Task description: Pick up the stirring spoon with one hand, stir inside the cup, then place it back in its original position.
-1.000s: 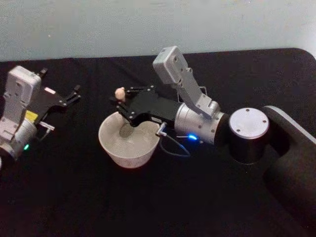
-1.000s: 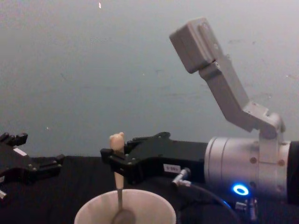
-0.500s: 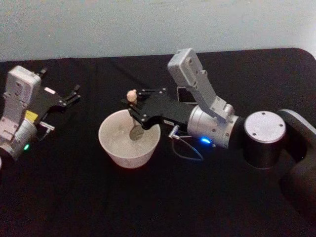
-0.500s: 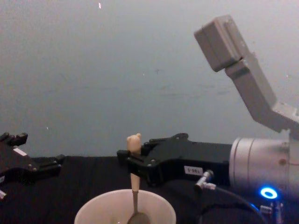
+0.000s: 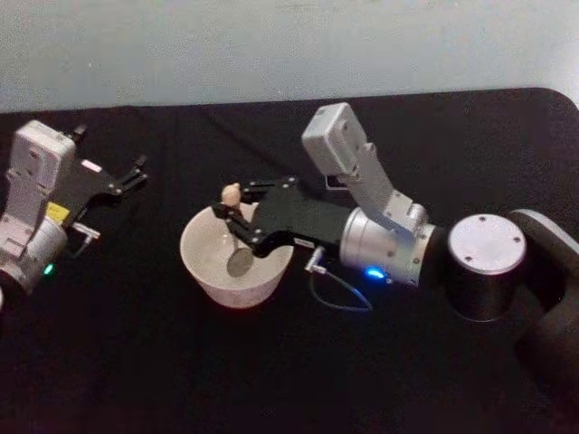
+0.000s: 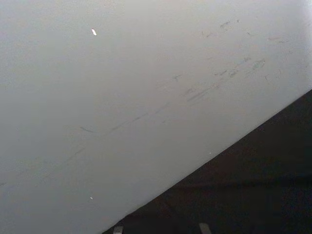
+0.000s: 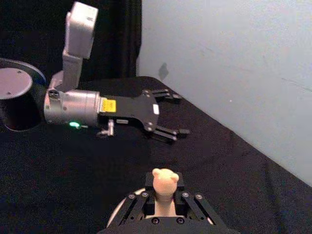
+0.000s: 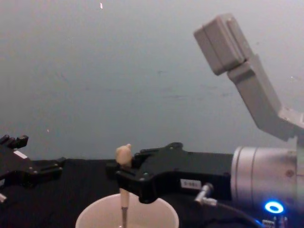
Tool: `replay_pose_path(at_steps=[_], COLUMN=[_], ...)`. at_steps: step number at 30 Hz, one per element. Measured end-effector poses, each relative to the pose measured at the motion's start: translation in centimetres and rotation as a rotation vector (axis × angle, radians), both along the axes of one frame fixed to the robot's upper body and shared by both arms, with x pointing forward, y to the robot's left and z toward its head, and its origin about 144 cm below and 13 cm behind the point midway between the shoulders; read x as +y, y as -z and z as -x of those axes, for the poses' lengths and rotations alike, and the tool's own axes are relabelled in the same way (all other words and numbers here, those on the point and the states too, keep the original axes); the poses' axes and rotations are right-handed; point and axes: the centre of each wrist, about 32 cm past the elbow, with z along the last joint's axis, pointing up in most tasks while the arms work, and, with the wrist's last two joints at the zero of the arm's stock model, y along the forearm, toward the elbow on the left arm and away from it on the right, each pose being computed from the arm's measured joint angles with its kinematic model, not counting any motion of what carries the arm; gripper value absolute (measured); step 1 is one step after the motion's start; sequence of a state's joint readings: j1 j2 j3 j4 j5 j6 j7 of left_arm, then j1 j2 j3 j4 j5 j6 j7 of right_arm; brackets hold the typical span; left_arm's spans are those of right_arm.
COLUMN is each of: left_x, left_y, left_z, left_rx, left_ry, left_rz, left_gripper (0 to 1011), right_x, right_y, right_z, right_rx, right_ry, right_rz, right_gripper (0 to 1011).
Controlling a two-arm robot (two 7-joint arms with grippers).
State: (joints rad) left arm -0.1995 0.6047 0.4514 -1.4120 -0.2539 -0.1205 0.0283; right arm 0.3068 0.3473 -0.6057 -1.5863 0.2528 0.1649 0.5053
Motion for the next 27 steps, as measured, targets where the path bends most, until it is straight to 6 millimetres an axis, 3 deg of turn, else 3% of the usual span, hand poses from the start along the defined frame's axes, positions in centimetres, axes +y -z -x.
replay_pose_path(at_steps=[13, 27], left_x=[0.0, 0.0], left_y=[0.0, 0.0], left_z=[0.0, 0.0], left_rx=[0.0, 0.0], left_ry=[0.0, 0.0], left_rz=[0.0, 0.0], left_gripper=[1001, 1001], right_x=[2.2, 1.8], right_y=[0.3, 0.4], right_z=[-1.1, -2.5], right_rx=[-0.011, -0.021], right_ry=[-0.015, 0.061], right_rz=[-0.01, -0.001], right_gripper=[213, 213])
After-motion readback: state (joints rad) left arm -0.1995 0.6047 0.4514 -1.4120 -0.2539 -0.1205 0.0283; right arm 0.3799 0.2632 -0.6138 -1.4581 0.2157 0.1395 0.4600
